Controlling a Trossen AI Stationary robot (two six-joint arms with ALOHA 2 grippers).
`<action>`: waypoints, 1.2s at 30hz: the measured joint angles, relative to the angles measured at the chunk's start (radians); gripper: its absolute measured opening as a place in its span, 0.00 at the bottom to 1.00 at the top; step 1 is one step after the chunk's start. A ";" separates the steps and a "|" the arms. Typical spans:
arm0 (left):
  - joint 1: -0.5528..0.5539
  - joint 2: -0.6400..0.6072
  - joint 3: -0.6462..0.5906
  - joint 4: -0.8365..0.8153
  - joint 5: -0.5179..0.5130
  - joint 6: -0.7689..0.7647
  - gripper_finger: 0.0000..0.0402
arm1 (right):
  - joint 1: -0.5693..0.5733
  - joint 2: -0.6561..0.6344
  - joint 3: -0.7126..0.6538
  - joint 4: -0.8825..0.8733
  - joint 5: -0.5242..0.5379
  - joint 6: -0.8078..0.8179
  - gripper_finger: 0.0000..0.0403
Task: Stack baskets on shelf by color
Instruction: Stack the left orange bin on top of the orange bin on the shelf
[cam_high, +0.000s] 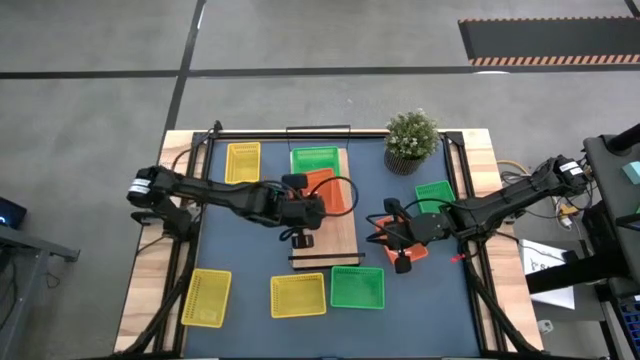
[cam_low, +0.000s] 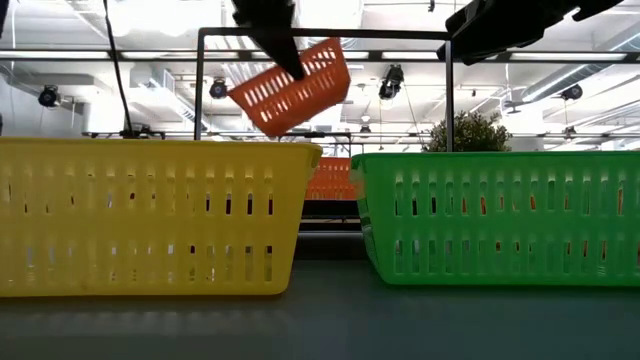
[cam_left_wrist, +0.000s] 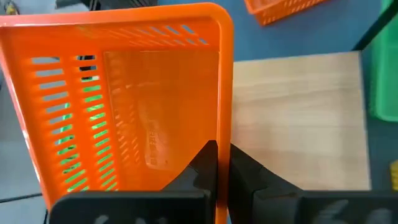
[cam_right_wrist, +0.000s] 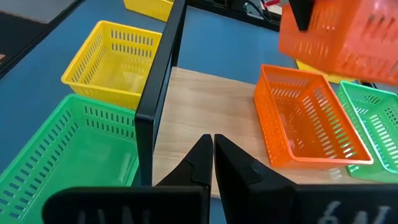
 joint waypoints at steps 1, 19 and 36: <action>0.008 0.005 0.000 0.003 0.000 0.000 0.00 | 0.000 0.000 0.000 0.001 0.000 0.000 0.02; 0.086 0.124 -0.002 0.049 0.070 -0.010 0.00 | 0.000 0.000 -0.001 -0.008 0.000 0.021 0.02; 0.091 0.124 -0.004 0.048 0.153 -0.002 0.00 | 0.000 0.000 -0.001 -0.011 0.000 0.043 0.02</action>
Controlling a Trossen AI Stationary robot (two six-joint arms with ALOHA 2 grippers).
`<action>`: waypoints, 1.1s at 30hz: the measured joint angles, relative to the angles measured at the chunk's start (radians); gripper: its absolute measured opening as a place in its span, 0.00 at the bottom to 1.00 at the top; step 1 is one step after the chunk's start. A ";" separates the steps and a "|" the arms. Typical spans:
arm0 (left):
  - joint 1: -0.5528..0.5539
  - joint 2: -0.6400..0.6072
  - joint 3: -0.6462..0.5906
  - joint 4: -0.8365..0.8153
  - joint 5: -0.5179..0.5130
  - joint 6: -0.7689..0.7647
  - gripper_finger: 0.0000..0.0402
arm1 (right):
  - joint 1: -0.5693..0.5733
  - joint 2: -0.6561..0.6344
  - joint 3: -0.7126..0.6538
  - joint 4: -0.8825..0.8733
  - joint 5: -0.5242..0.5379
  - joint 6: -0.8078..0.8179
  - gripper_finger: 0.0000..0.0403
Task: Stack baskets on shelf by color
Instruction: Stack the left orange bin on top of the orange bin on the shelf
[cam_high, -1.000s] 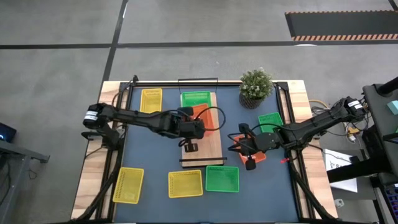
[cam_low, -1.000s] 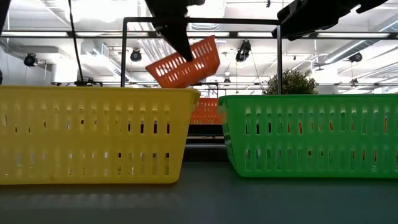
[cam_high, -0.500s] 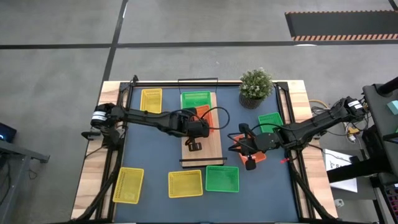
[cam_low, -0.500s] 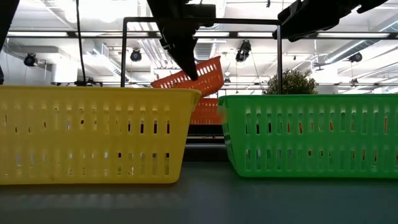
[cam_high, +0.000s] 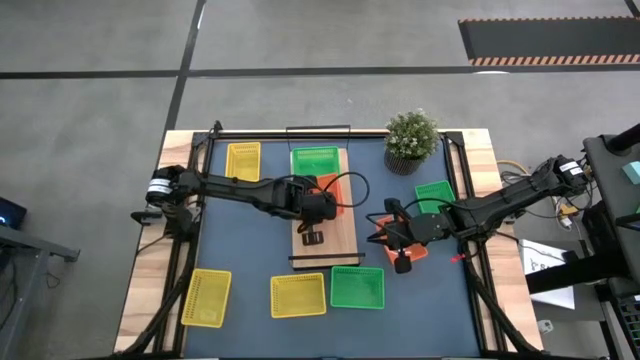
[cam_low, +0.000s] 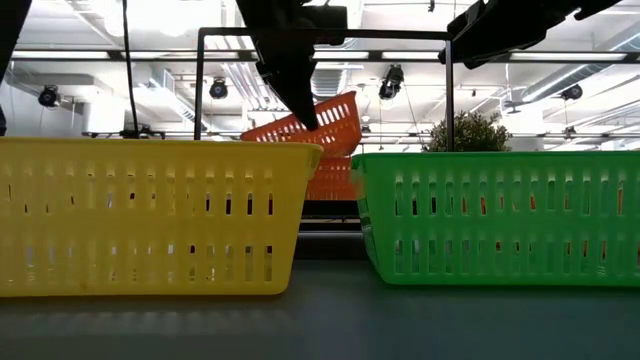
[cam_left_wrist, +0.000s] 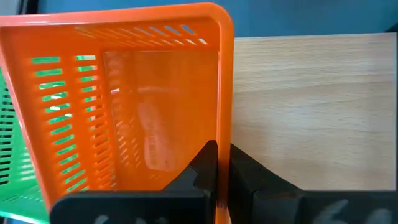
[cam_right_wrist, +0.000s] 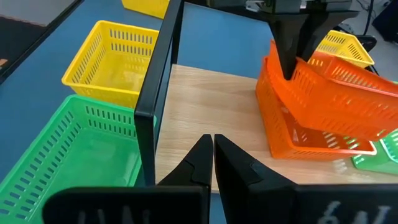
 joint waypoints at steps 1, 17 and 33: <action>0.001 0.000 0.000 0.000 0.000 0.000 0.01 | 0.000 0.000 0.000 0.000 0.000 0.003 0.02; -0.016 -0.066 0.008 -0.056 0.046 0.027 0.30 | 0.000 0.002 0.000 0.005 0.000 0.023 0.02; -0.035 -0.412 -0.426 -0.058 -0.048 0.051 0.15 | -0.032 0.003 0.002 -0.003 0.026 0.033 0.02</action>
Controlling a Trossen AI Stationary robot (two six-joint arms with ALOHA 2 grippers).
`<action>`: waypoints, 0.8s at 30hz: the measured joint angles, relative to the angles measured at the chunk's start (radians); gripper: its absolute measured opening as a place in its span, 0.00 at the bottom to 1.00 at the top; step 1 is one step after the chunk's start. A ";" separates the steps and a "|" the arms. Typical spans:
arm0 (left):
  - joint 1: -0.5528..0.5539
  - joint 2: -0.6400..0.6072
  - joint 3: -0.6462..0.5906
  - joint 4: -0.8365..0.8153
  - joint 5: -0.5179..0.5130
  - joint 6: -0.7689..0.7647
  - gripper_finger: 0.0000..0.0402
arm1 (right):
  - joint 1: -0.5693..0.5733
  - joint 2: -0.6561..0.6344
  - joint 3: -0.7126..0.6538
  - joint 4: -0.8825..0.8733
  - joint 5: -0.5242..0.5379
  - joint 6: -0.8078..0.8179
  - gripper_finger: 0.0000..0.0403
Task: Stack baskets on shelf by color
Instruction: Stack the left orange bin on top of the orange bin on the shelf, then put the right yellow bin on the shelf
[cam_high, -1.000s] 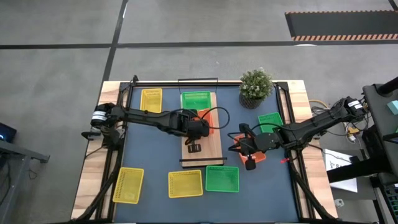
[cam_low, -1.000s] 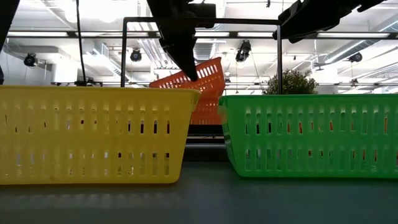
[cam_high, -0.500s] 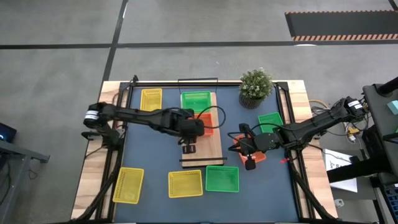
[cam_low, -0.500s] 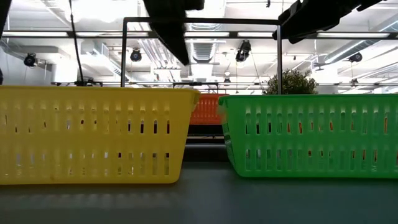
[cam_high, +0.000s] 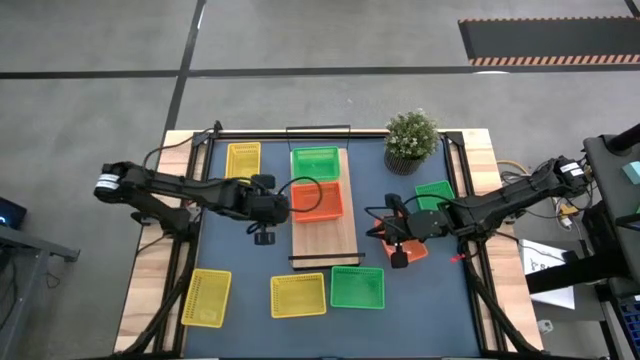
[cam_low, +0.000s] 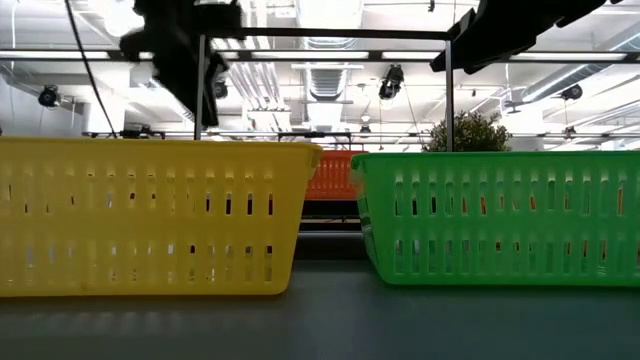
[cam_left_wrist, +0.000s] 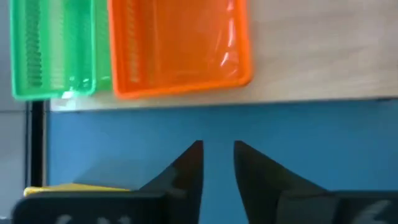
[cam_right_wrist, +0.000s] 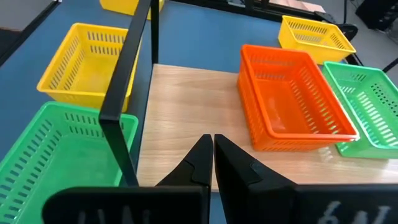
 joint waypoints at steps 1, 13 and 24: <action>0.009 -0.015 -0.041 0.042 -0.003 0.000 0.13 | -0.002 0.000 0.000 -0.001 -0.001 -0.003 0.02; 0.132 -0.010 -0.249 0.468 -0.010 0.098 0.01 | -0.005 0.000 0.000 0.002 0.000 0.015 0.02; 0.161 -0.023 -0.253 0.459 -0.020 0.058 0.01 | -0.010 0.000 0.012 0.173 0.071 -0.076 0.02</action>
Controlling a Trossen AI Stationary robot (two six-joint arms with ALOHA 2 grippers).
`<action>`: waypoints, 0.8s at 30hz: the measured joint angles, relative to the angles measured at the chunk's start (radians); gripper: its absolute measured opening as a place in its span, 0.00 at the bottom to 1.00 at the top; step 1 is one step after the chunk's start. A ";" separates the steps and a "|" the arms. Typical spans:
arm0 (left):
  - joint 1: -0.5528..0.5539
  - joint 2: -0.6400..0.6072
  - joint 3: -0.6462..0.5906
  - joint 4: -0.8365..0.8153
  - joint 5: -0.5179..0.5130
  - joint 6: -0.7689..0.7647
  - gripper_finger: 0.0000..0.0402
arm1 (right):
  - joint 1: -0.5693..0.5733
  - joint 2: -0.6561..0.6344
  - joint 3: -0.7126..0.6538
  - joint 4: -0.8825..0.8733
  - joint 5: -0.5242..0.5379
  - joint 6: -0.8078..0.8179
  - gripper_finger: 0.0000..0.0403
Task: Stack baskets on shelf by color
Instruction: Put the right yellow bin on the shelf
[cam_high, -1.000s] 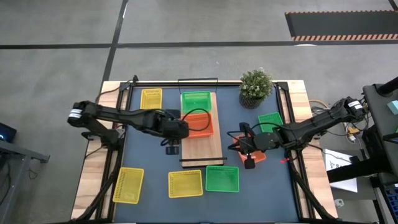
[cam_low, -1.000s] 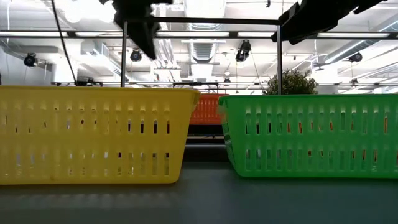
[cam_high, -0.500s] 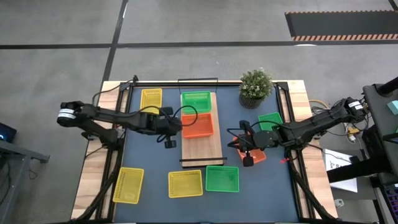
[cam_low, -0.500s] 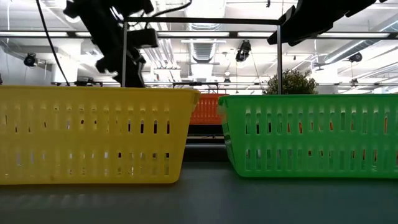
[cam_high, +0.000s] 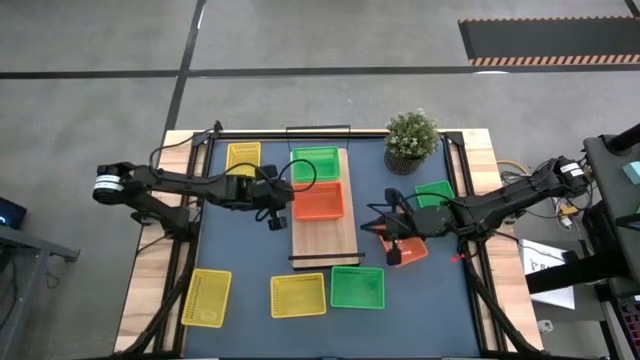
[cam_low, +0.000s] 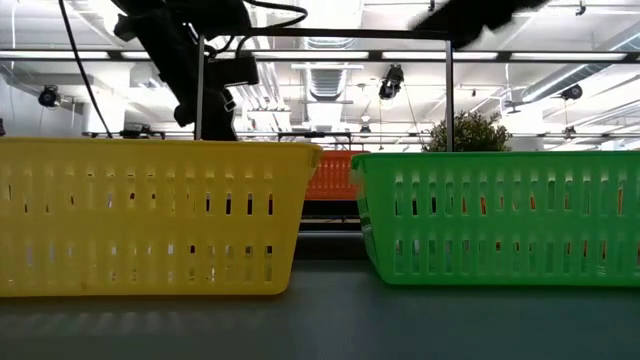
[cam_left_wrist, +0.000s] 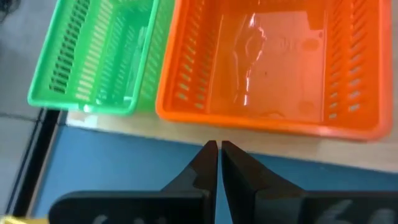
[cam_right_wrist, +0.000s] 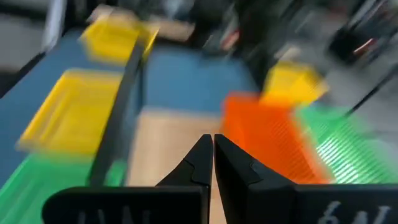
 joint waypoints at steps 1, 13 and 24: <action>-0.007 -0.003 -0.001 -0.001 -0.001 -0.029 0.01 | -0.007 0.000 0.014 0.033 0.045 -0.035 0.02; -0.195 -0.058 0.002 0.030 -0.059 -0.150 0.02 | -0.152 0.004 0.197 0.049 0.120 -0.234 0.02; -0.239 -0.121 -0.001 0.041 -0.081 -0.090 0.02 | 0.059 -0.002 0.333 -0.342 0.106 0.167 0.02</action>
